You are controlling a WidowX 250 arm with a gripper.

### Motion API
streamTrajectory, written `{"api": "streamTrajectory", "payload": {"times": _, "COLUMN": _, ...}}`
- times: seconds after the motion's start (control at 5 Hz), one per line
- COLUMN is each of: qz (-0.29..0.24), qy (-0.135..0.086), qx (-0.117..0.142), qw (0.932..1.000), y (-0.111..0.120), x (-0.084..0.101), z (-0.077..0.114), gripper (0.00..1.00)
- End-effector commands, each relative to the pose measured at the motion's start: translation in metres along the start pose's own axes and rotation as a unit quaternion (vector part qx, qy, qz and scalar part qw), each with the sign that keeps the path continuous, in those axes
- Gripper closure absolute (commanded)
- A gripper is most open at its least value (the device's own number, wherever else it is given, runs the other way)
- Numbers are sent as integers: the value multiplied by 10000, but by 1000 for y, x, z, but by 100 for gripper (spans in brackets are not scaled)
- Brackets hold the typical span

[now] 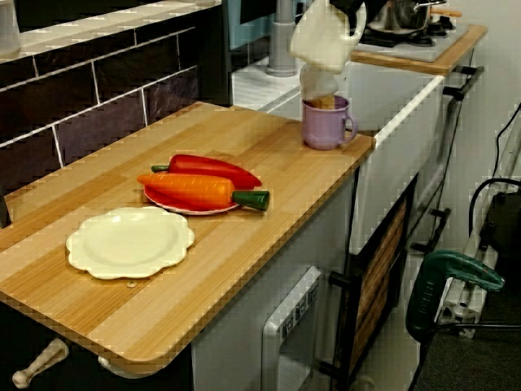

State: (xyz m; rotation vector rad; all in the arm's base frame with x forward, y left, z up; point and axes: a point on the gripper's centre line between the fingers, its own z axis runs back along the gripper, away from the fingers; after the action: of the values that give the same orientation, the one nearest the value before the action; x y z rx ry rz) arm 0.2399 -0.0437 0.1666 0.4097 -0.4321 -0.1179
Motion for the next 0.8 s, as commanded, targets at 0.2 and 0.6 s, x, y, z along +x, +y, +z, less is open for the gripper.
{"api": "streamTrajectory", "payload": {"times": 0.2, "qz": 139, "qy": -509, "qx": 367, "qw": 9979, "y": 18, "x": 6, "z": -8, "gripper": 100}}
{"api": "streamTrajectory", "payload": {"times": 0.6, "qz": -323, "qy": -899, "qx": 616, "qw": 9935, "y": 0, "x": -7, "z": -18, "gripper": 100}}
